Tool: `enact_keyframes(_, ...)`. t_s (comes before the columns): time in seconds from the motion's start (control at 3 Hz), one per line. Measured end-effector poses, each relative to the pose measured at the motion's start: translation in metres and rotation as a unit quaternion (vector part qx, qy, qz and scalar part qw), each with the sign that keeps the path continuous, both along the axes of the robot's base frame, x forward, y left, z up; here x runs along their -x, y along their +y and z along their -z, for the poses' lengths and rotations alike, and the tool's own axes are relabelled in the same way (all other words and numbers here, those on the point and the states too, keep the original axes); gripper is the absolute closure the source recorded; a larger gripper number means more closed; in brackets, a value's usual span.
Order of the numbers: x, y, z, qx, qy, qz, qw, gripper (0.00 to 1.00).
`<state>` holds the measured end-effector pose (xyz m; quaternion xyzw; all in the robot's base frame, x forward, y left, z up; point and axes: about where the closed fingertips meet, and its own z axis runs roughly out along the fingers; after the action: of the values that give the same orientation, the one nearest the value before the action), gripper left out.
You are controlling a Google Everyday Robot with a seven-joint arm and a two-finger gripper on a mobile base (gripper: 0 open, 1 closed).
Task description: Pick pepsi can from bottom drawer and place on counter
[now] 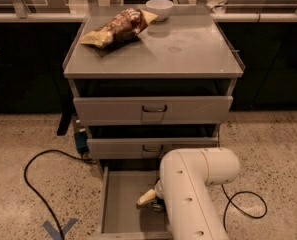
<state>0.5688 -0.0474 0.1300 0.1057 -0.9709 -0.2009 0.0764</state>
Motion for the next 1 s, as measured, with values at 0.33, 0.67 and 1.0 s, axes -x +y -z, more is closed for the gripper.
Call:
enact_keyframes(0.33, 0.0004, -0.0008, 0.0008, 0.020, -0.011, 0.003, 0.9997, 0.00)
enact_keyframes(0.67, -0.0010, -0.0049, 0.0042, 0.053, -0.024, 0.015, 0.9982, 0.00)
enact_keyframes(1.0, 0.0000, -0.0041, 0.0049, 0.053, -0.023, 0.014, 0.9982, 0.00)
